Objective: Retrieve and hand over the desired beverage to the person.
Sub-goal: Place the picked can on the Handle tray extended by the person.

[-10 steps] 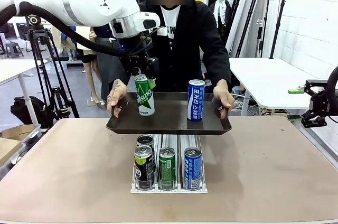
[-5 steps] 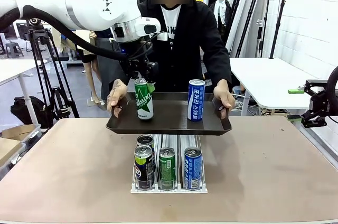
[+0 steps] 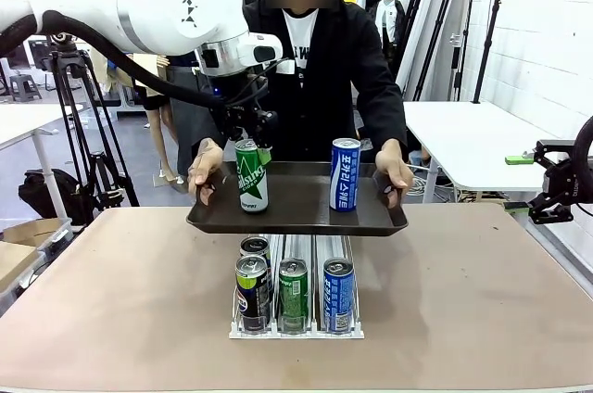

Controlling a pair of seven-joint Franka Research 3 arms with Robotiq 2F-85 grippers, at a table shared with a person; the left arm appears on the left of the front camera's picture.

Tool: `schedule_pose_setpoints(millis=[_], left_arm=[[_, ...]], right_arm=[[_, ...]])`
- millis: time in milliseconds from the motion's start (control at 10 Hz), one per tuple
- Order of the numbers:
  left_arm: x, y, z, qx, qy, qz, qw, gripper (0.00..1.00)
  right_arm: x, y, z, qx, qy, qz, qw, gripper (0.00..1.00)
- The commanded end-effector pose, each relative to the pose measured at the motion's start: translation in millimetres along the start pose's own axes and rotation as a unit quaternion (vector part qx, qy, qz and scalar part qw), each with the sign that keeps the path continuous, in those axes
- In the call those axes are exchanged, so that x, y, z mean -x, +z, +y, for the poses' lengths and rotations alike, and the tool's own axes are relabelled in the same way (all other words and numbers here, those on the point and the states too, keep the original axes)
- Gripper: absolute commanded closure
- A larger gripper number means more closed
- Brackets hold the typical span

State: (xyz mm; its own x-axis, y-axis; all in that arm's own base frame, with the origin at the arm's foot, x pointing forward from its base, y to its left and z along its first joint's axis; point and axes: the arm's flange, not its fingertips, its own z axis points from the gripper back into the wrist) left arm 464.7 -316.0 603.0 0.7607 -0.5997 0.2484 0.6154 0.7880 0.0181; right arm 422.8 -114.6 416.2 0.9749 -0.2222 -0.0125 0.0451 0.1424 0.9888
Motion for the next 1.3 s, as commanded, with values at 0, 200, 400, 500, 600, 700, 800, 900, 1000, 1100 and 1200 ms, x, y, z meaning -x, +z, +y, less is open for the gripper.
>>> schedule_pose_setpoints(millis=[0,200,400,500,600,700,800,900,1000,1100,1200], left_arm=[[-3.6,7.5,-2.1,-0.015,0.011,-0.007,1.0,0.51],[-5.5,14.7,0.4,-0.018,0.014,-0.017,1.0,0.11],[-5.4,16.3,0.9,-0.018,0.013,-0.019,1.0,0.0],[-4.4,21.0,0.8,-0.017,0.013,-0.025,0.999,0.0],[-2.9,29.1,0.5,-0.022,0.012,-0.032,0.999,0.0],[-1.6,39.5,1.7,-0.029,0.016,-0.043,0.999,0.0],[-1.8,41.3,2.6,-0.033,0.018,-0.042,0.998,0.0],[-3.4,39.1,4.2,-0.033,0.021,-0.035,0.999,0.0],[-3.6,38.7,4.7,-0.029,0.022,-0.036,0.999,0.0],[-3.7,38.8,5.0,-0.028,0.023,-0.037,0.999,0.0],[-4.5,39.2,6.7,-0.031,0.026,-0.035,0.999,0.0]], right_arm=[[-0.6,-0.2,0.7,0.0,0.001,0.0,1.0,0.0],[-0.6,-0.2,0.7,0.0,0.001,0.0,1.0,0.0],[-0.6,-0.2,0.7,0.0,0.001,0.0,1.0,0.0],[-0.6,-0.2,0.7,0.0,0.001,0.0,1.0,0.0],[-0.6,-0.2,0.7,0.0,0.001,0.0,1.0,0.0],[-0.6,-0.2,0.7,0.0,0.001,0.0,1.0,0.0],[-0.6,-0.2,0.7,0.0,0.001,0.0,1.0,0.0],[-0.6,-0.2,0.7,0.0,0.001,0.0,1.0,0.0],[-0.6,-0.2,0.7,0.0,0.001,0.0,1.0,0.0],[-0.6,-0.2,0.7,0.0,0.001,0.0,1.0,0.0],[-0.6,-0.2,0.7,0.0,0.001,0.0,1.0,0.0]])
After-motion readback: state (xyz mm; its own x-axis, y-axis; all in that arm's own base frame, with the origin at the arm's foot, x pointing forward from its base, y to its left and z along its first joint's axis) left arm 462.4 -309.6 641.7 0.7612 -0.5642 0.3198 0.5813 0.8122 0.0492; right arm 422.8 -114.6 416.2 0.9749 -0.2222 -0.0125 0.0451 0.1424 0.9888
